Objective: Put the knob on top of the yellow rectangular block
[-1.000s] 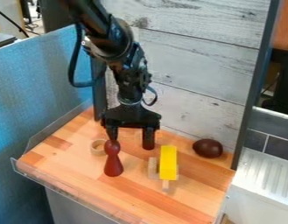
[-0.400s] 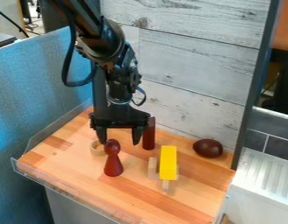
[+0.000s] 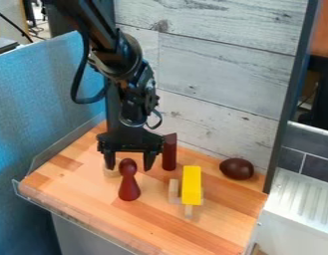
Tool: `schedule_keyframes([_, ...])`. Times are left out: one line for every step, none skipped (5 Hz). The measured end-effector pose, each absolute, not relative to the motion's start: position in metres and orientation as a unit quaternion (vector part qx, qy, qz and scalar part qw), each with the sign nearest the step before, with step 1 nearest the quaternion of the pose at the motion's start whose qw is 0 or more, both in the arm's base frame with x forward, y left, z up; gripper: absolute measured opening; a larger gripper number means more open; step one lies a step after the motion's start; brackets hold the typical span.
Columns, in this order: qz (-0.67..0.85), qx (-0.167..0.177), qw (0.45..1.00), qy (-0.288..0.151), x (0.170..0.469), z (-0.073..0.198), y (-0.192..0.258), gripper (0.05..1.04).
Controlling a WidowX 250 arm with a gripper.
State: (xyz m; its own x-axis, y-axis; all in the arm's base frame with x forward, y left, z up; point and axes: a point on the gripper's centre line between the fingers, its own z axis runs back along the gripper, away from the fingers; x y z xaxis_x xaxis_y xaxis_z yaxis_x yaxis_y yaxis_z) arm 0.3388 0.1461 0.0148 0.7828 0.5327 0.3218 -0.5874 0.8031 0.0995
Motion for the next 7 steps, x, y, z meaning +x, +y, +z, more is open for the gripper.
schedule_keyframes([0.302, 0.115, 0.937, -0.132, 0.340, 0.003, 0.153, 0.967])
schedule_keyframes([0.305, 0.111, 0.937, -0.125, 0.344, 0.002, 0.153, 0.688])
schedule_keyframes([0.301, 0.086, 0.943, -0.113, 0.341, 0.003, 0.148, 0.579])
schedule_keyframes([0.291, 0.061, 0.943, -0.149, 0.341, 0.038, 0.140, 0.579])
schedule_keyframes([0.277, 0.046, 0.943, -0.177, 0.337, 0.069, 0.130, 0.579])
schedule_keyframes([0.266, 0.034, 0.945, -0.185, 0.335, 0.086, 0.122, 0.579])
schedule_keyframes([0.247, 0.010, 0.954, -0.167, 0.338, 0.094, 0.104, 0.579])
